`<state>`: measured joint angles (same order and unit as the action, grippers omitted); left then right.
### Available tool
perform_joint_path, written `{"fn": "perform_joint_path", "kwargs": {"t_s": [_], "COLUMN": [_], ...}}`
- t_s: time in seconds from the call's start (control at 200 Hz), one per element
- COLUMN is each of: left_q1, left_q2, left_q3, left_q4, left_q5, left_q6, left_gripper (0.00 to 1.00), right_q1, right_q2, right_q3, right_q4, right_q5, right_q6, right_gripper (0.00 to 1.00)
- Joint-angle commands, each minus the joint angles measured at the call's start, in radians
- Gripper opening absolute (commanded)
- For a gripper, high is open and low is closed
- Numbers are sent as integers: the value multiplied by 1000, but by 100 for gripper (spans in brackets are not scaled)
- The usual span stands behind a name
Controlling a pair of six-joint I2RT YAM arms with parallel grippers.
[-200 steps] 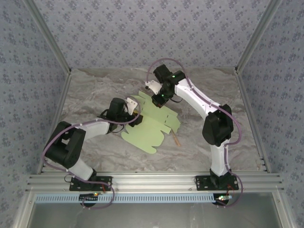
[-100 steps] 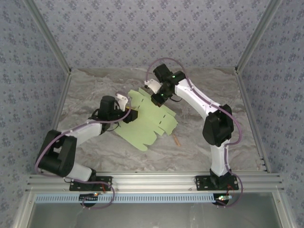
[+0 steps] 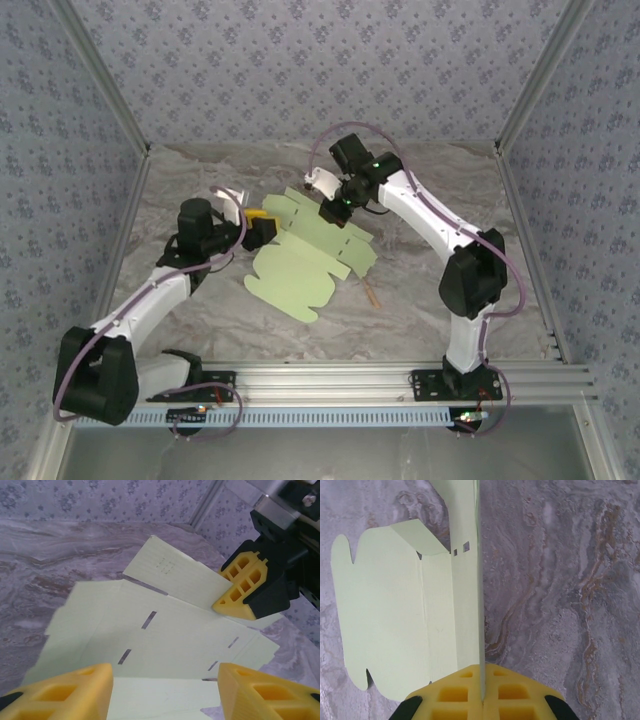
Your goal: Fold the paper box
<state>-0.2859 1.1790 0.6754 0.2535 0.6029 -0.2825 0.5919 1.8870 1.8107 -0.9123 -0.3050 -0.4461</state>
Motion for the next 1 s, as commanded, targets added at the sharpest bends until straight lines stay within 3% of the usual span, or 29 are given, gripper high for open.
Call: {"fn": "perform_joint_path", "kwargs": {"t_s": [0.0, 0.175, 0.49, 0.854, 0.994], "left_q1": [11, 20, 65, 28, 15], "left_q2": [32, 128, 215, 267, 260], "left_q3": [66, 169, 274, 350, 349], "left_q4": [18, 7, -82, -141, -145], "left_q5": [102, 219, 242, 353, 370], "left_q6": [-10, -23, -7, 69, 76], "left_gripper": [58, 59, 62, 64, 60], "right_q1": [5, 5, 5, 23, 20], "right_q2": [-40, -50, -54, -33, -25], "right_q3": [-11, -21, -16, 1, 6], "right_q4": [-10, -9, -31, -35, -31], "right_q5": [-75, -108, -130, -140, -121], "right_q6": [-74, -98, -112, -106, -78], "right_gripper": [0, 0, 0, 0, 0]}}
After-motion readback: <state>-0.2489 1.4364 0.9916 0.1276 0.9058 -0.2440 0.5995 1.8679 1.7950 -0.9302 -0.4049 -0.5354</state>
